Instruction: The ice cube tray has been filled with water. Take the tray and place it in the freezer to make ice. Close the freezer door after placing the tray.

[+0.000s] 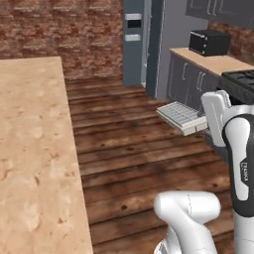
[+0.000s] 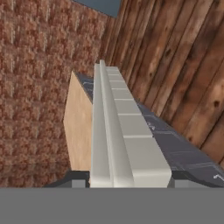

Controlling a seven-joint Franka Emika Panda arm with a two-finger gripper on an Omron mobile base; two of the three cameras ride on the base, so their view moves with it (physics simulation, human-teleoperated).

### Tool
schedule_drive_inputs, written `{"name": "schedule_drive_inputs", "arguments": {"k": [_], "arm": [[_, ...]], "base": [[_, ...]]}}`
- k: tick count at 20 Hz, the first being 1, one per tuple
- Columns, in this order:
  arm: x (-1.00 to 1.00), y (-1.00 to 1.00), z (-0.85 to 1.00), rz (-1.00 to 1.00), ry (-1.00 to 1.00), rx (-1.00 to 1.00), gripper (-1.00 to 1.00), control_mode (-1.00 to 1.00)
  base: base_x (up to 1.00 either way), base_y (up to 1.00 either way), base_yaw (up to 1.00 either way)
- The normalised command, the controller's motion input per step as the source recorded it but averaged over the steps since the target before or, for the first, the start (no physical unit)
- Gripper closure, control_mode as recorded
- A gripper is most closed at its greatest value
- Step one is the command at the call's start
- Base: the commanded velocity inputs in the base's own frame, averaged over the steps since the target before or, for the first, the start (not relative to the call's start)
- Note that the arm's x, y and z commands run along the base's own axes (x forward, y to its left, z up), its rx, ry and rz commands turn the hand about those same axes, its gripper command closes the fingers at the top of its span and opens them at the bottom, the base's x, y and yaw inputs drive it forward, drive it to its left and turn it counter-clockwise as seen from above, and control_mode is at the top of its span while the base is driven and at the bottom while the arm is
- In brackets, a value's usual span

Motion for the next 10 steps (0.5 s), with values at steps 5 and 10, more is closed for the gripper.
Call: {"name": "schedule_drive_inputs", "arguments": {"k": [5, 10], "arm": [[0.0, 0.0, 0.0, 0.0, 0.0, 0.0, 1.0, 1.0], [0.0, 0.0, 0.0, 0.0, 0.0, 0.0, 1.0, 1.0]], "base": [[1.0, -0.19, 0.12], [1.0, -0.2, 0.1]]}}
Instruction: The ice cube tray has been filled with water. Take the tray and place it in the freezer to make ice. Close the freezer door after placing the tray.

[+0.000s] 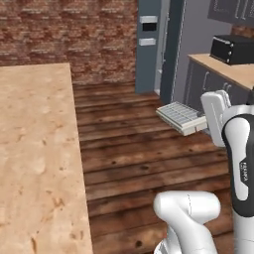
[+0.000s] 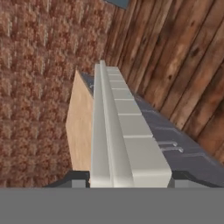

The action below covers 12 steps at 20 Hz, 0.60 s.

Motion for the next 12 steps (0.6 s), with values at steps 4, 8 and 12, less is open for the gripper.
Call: {"name": "schedule_drive_inputs", "arguments": {"k": [4, 8, 12], "arm": [[0.0, 0.0, 0.0, 0.0, 0.0, 0.0, 1.0, 1.0], [0.0, 0.0, 0.0, 0.0, 0.0, 0.0, 1.0, 1.0], [0.0, 0.0, 0.0, 0.0, 0.0, 0.0, 1.0, 1.0]], "base": [[1.0, -0.22, 0.06], [1.0, -0.23, 0.04], [1.0, -0.29, 0.0]]}}
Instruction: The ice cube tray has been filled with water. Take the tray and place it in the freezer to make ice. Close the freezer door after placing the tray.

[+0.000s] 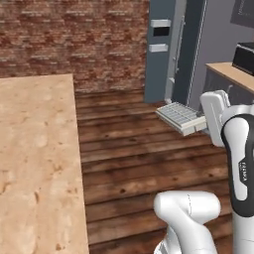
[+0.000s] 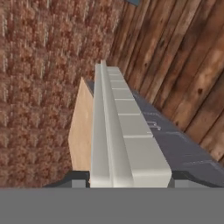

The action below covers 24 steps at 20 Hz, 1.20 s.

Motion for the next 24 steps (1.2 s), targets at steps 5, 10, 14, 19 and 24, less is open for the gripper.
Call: {"name": "schedule_drive_inputs", "arguments": {"k": [5, 10, 14, 19, 24], "arm": [[0.0, 0.0, 0.0, 0.0, 0.0, 0.0, 1.0, 1.0], [0.0, 0.0, 0.0, 0.0, 0.0, 0.0, 1.0, 1.0], [0.0, 0.0, 0.0, 0.0, 0.0, 0.0, 1.0, 1.0], [0.0, 0.0, 0.0, 0.0, 0.0, 0.0, 1.0, 1.0], [0.0, 0.0, 0.0, 0.0, 0.0, 0.0, 1.0, 1.0]], "base": [[1.0, -0.31, 0.0], [1.0, -0.3, 0.0], [0.88, -0.38, -0.05], [0.71, -0.37, -0.11], [0.57, -0.32, -0.17]]}}
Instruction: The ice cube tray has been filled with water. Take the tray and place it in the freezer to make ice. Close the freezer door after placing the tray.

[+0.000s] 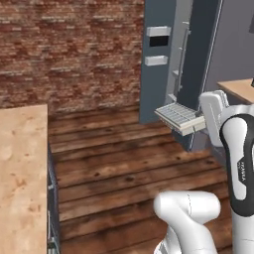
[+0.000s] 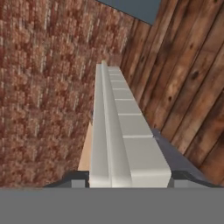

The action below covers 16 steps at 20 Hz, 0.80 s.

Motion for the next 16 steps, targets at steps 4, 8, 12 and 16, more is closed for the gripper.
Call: {"name": "schedule_drive_inputs", "arguments": {"k": [4, 8, 12, 16], "arm": [[0.0, 0.0, 0.0, 0.0, 0.0, 0.0, 1.0, 1.0], [0.0, 0.0, 0.0, 0.0, 0.0, 0.0, 1.0, 1.0], [0.0, 0.0, 0.0, 0.0, 0.0, 0.0, 1.0, 1.0], [0.0, 0.0, 0.0, 0.0, 0.0, 0.0, 1.0, 1.0]], "base": [[0.57, -0.24, -0.21], [0.59, -0.15, -0.23], [0.62, -0.13, -0.26], [0.69, -0.1, -0.31]]}}
